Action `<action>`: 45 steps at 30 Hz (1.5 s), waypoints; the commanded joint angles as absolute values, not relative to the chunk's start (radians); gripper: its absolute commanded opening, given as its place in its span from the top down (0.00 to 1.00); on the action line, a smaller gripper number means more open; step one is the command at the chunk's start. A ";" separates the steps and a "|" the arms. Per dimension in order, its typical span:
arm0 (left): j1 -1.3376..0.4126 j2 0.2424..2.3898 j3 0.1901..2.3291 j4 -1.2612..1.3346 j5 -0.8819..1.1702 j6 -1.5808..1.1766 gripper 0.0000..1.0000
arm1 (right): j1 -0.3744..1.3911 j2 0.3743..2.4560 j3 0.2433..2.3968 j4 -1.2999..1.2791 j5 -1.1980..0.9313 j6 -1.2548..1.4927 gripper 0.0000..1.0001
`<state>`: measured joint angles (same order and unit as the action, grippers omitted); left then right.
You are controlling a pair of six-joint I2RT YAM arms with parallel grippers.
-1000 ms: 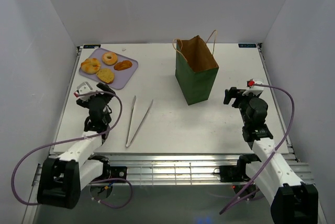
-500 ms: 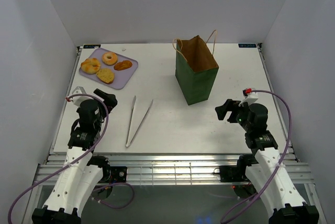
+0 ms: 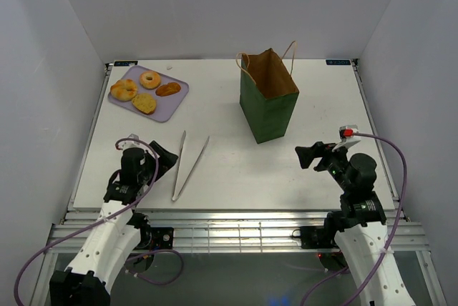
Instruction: Place the fake bread into the paper bag
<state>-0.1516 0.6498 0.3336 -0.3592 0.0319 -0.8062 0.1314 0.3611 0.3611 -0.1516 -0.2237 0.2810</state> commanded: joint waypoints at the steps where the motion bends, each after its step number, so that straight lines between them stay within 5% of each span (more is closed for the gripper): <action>1: -0.147 0.638 0.324 -0.282 0.067 -0.804 0.02 | 0.132 0.282 0.356 -0.121 -0.245 0.276 0.10; 10: -0.207 0.797 0.227 -0.084 0.189 -0.838 0.02 | 0.132 0.261 0.354 -0.104 -0.258 0.293 0.10; 33: -0.784 1.308 0.426 -0.055 -0.492 -0.877 0.02 | 0.132 0.250 0.365 -0.127 -0.245 0.282 0.10; 45: -0.864 1.583 0.466 -0.009 -0.681 -0.923 0.06 | 0.132 0.238 0.379 -0.158 -0.249 0.272 0.10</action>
